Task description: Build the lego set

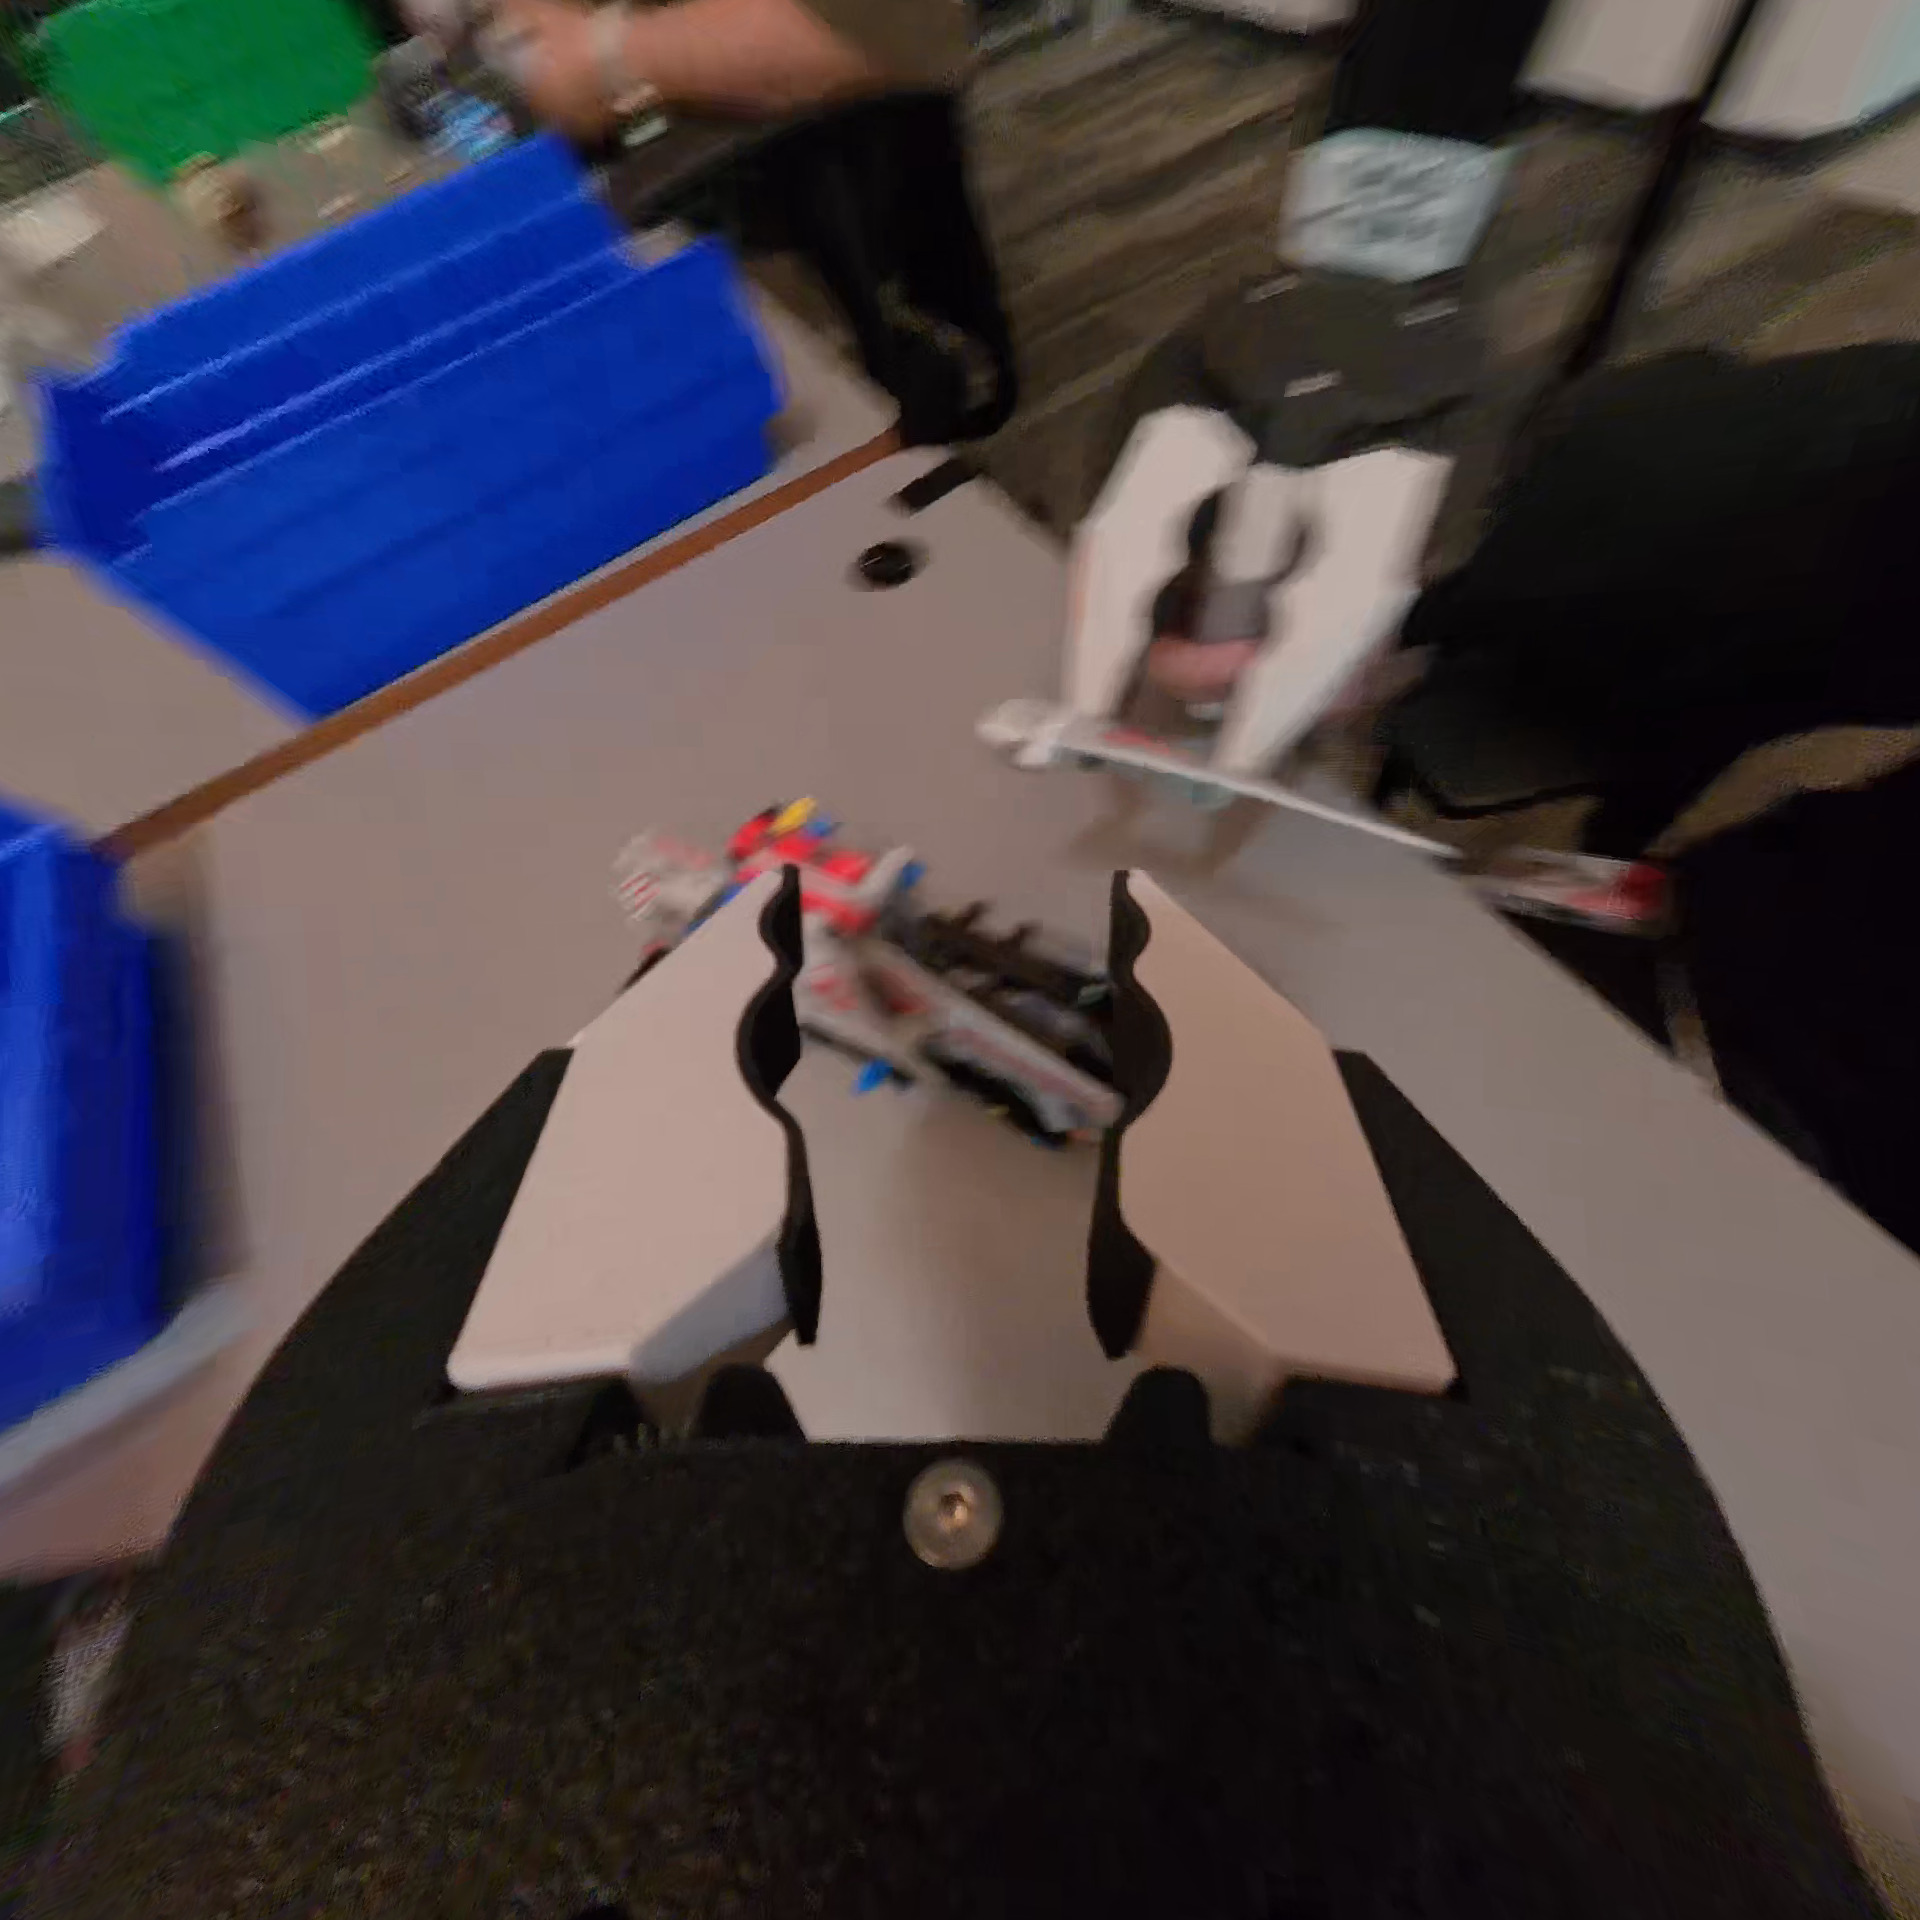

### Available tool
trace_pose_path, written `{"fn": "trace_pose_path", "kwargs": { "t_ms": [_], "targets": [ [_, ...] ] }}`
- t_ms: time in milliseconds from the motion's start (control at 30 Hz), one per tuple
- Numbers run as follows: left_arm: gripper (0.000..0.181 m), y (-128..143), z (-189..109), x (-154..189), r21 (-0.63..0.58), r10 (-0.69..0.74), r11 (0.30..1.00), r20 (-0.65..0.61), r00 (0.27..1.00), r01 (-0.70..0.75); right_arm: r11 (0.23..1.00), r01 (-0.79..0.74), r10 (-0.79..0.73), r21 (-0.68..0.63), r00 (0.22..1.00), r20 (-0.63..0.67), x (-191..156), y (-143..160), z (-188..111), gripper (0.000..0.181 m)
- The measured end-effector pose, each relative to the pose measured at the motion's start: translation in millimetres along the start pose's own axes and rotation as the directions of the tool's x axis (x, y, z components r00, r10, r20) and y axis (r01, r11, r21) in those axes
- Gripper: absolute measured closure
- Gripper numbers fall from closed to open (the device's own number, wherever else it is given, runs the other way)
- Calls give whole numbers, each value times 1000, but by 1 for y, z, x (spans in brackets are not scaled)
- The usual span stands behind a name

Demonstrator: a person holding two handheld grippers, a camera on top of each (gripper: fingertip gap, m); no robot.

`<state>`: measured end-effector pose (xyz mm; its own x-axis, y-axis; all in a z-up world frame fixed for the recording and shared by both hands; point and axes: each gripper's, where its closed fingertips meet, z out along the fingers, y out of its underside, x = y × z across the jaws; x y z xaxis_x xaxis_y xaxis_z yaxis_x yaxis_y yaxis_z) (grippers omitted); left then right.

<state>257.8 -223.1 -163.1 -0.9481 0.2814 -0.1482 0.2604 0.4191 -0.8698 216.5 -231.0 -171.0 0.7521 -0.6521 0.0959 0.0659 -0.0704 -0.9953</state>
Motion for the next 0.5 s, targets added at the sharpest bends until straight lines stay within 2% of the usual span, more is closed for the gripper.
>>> {"fn": "trace_pose_path", "kwargs": {
  "t_ms": [67,100,167,233,333,500],
  "targets": [
    [109,-16,-8,33,80,35,997,-167,985,-22,998,-16,16,54,1000,1,0,-8,-2,160],
    [102,-24,-11,41,119,42,993,-209,977,-17,997,-22,21,72,1000,16,-3,-11,-2,160],
    [86,-37,-13,53,183,49,983,-259,965,-1,996,-22,22,88,1000,-3,-1,-14,-2,160],
    [77,-41,-10,60,183,59,983,-273,960,-9,994,0,-1,105,1000,1,-4,-19,-1,159],
    [84,-34,2,61,124,123,987,-216,969,-98,991,1,-3,136,1000,15,-10,-25,1,159],
    [86,-35,6,65,137,174,980,-212,961,-147,991,-8,4,136,1000,26,-14,-25,4,159]
  ]
}}
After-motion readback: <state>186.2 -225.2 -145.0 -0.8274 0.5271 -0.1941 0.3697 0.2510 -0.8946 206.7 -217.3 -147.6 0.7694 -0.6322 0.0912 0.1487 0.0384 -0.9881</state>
